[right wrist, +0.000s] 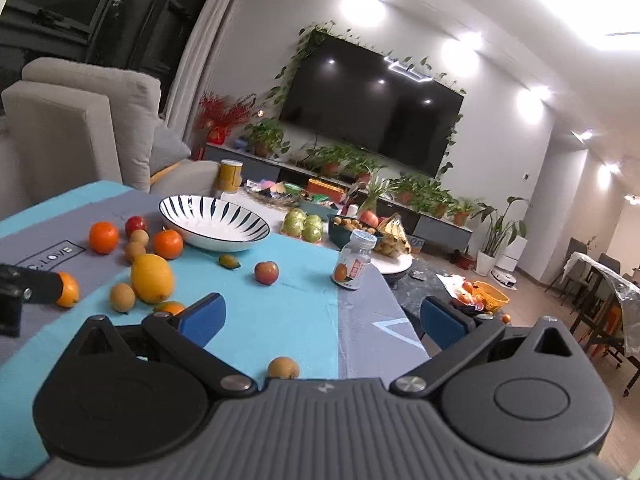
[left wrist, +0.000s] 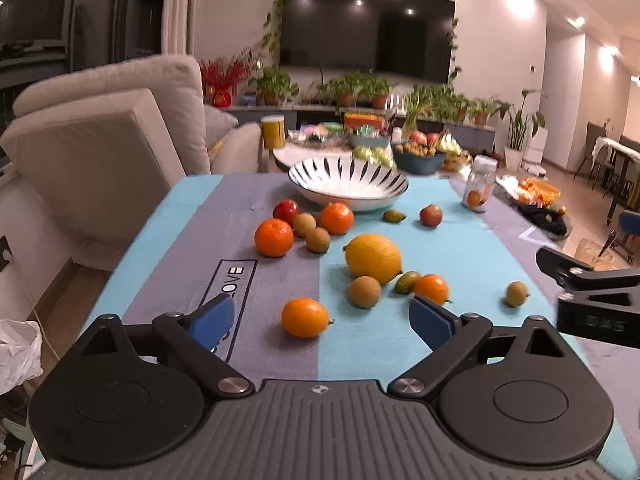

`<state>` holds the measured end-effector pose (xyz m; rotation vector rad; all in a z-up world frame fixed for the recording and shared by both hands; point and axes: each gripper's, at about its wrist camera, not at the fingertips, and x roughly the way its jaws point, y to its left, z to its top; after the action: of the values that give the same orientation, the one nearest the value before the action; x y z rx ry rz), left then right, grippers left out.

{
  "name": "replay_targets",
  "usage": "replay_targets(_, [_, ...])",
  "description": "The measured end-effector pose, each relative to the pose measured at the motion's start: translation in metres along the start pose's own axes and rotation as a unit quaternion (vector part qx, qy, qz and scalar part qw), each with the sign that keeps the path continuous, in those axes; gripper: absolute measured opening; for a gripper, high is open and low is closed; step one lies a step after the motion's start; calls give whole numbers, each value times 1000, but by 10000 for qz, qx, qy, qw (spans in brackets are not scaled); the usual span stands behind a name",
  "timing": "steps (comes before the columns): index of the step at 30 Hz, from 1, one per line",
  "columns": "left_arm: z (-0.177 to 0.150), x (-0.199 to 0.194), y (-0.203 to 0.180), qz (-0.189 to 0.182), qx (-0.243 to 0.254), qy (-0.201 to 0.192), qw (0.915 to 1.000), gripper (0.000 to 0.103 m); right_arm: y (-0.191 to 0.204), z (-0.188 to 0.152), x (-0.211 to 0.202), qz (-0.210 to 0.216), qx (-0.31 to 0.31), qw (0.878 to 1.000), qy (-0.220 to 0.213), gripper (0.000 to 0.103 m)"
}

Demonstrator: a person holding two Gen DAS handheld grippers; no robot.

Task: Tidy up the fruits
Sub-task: 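Grasp a brown round fruit with the right tool while the left tool grasps an orange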

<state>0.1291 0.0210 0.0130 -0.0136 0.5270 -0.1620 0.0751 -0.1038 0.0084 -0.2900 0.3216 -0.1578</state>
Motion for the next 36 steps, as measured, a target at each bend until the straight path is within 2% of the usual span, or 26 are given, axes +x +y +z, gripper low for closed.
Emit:
replay_targets(3, [4,23,4,-99,60,345,9993,85,-15,2,24,733,521,9943,569,62])
replay_targets(5, [5,32,6,-44,95,442,9990,84,-27,2,43,1260,1019,9821,960,62])
replay_targets(7, [6,40,8,9,150,519,9985,82,-35,0,59,1476,1415,9709,1243,62])
replay_targets(12, [7,53,13,89,137,724,9972,76,-41,-7,91,1535,1804,9534,1867,62])
replay_targets(17, [7,62,12,57,202,940,9954,73,-37,-9,96,1390,1685,9529,2105,62])
replay_targets(19, [5,68,10,25,277,1060,9940,66,-36,-11,95,1344,1676,9521,2176,62])
replay_targets(21, [4,68,7,96,381,1035,9939,66,-34,-11,91,1128,1589,9573,2138,62])
replay_targets(23, [5,69,8,95,331,1001,9944,64,-38,-12,94,1125,1663,9558,2149,61])
replay_targets(26, [5,69,9,96,362,928,9950,48,-38,-12,93,1162,1623,9557,2162,61])
replay_targets(27, [5,68,9,85,371,921,9950,39,-38,-11,93,1164,1610,9554,2186,61])
replay_targets(28, [5,66,9,78,373,905,9952,37,-38,-10,94,1198,1632,9544,2192,61])
replay_targets(32, [3,61,12,38,292,828,9961,36,-42,-10,94,1343,1892,9469,2226,61])
replay_targets(36, [6,55,15,13,227,755,9969,36,-41,-3,87,1379,1865,9523,1981,61])
